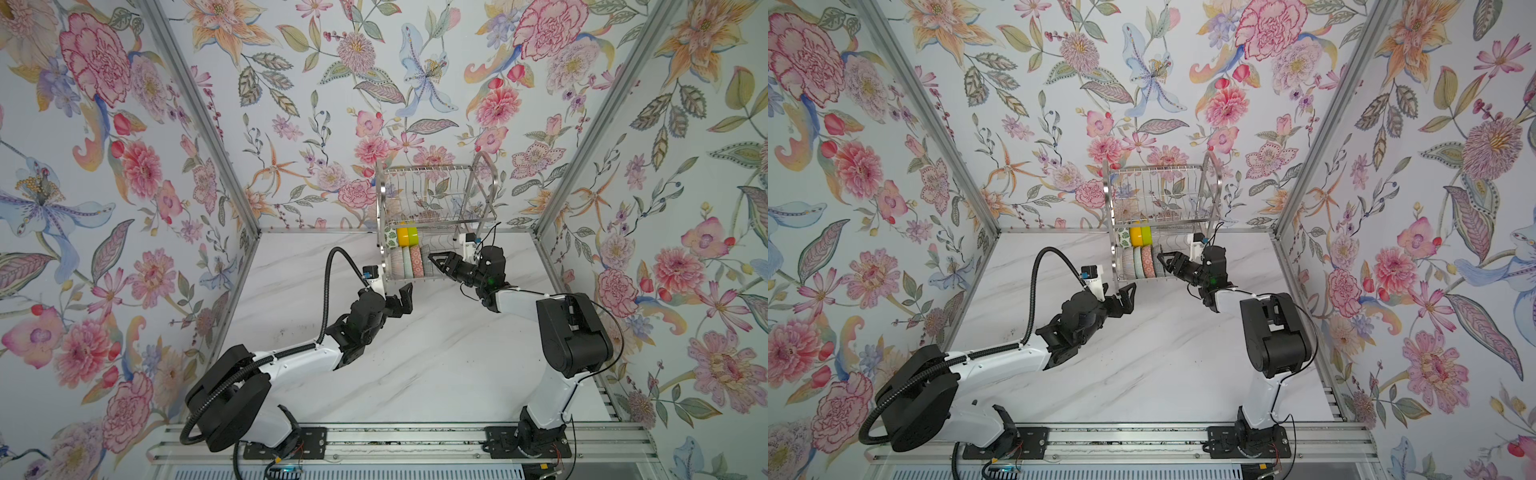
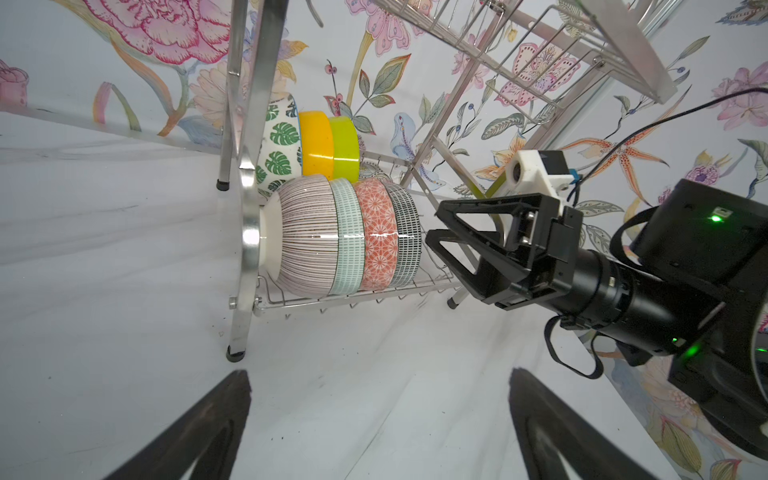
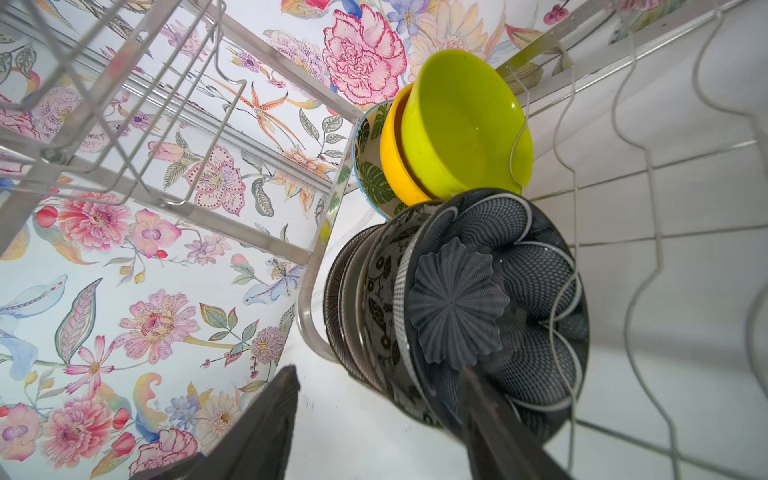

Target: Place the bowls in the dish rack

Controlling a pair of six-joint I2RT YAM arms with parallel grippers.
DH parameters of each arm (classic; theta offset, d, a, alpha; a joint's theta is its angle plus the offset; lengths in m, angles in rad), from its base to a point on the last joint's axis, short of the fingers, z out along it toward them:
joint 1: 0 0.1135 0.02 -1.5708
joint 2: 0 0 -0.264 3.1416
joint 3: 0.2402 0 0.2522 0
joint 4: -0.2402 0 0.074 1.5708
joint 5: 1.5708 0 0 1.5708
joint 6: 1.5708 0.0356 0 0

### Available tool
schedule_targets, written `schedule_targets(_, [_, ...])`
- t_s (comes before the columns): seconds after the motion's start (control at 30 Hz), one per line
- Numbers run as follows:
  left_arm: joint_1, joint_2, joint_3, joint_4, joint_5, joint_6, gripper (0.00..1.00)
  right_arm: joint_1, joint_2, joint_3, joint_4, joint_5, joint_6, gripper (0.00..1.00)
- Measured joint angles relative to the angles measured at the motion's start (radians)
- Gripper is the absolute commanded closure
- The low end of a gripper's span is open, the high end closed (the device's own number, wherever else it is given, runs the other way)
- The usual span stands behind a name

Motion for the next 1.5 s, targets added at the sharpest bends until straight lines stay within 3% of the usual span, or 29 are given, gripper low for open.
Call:
schedule_targets(0.23, [0.11,-0.15,-0.03,-0.132,-0.048,0.072,0.01,-0.013,-0.205,-0.098,-0.103,0.095,-0.089,0.02])
schedule_targets(0.47, [0.369,-0.301,-0.049,-0.331,-0.128,0.162,0.01,-0.037,-0.372,-0.185,-0.269,0.232,-0.183,0.02])
schedule_targets(0.63, [0.585,-0.381,-0.135,-0.362,-0.212,0.219,0.01,-0.063,-0.499,-0.265,-0.399,0.476,-0.229,0.02])
schedule_targets(0.73, [0.668,-0.393,-0.217,-0.334,-0.277,0.244,0.01,-0.097,-0.563,-0.317,-0.448,0.62,-0.251,0.01])
schedule_targets(0.93, [0.743,-0.319,-0.356,-0.146,-0.351,0.279,0.01,-0.162,-0.665,-0.423,-0.463,0.847,-0.297,0.01])
schedule_targets(1.07, [0.759,-0.209,-0.403,0.017,-0.36,0.314,0.01,-0.164,-0.733,-0.579,-0.299,0.97,-0.355,0.01])
schedule_targets(1.23, [0.759,-0.047,-0.402,0.196,-0.35,0.369,0.01,-0.164,-0.75,-0.728,-0.128,1.078,-0.386,0.02])
schedule_targets(1.5, [0.758,0.049,-0.411,0.452,-0.304,0.446,0.01,-0.164,-0.79,-0.733,-0.042,1.186,-0.524,0.01])
